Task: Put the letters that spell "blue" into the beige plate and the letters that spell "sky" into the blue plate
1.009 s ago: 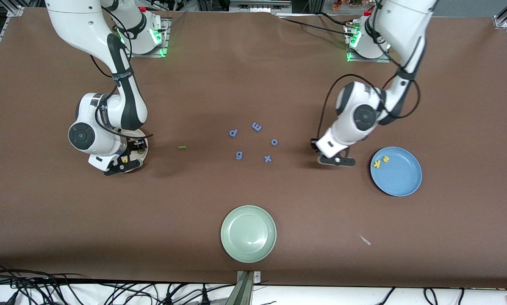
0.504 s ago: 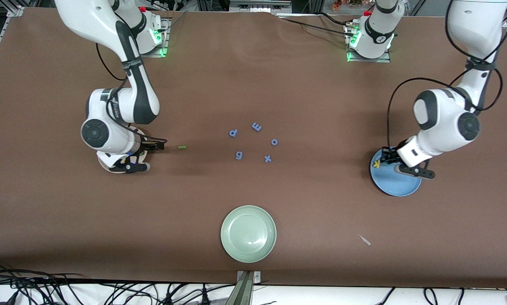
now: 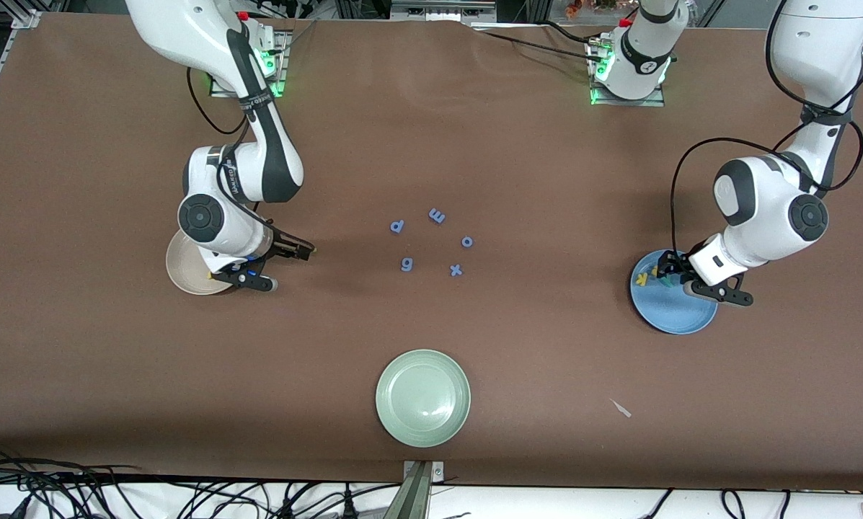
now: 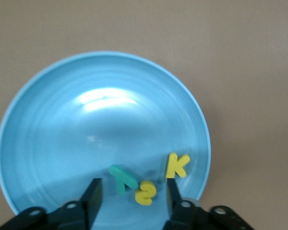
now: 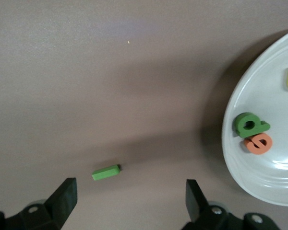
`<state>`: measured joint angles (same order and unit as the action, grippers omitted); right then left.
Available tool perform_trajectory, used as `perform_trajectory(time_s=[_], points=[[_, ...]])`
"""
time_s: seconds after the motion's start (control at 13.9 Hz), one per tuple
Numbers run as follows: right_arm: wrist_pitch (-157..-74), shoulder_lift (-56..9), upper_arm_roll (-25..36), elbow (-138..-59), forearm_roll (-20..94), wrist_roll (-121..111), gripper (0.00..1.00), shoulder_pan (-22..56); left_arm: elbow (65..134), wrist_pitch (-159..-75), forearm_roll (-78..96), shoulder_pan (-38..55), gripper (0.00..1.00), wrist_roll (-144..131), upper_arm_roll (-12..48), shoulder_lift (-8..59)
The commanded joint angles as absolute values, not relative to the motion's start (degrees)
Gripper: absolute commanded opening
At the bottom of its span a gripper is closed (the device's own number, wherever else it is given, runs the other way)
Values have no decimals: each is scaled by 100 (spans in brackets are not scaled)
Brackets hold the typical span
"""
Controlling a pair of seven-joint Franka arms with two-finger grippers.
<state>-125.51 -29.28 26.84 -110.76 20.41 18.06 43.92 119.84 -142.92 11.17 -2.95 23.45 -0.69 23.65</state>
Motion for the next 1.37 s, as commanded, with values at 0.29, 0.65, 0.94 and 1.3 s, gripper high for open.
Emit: perform_trajectory(time_s=[0.29, 0.65, 0.94, 1.3], points=[[-12823, -3050, 2716, -11048, 2267, 2571, 100, 4641, 12523, -14379, 967, -290, 100, 2347, -220, 1321], [-13200, -3137, 2568, -11057, 2347, 4479, 100, 4702, 12551, -13213, 949, -220, 100, 2338, -211, -172], [-13315, -3155, 2505, -11065, 2364, 5692, 100, 4877, 12254, -11843, 248, -211, 100, 2137, -202, -1176], [-13368, -3041, 2540, -11127, 2364, 7228, 100, 4913, 10760, -9653, -219, 43, 100, 1014, 25, -1195]])
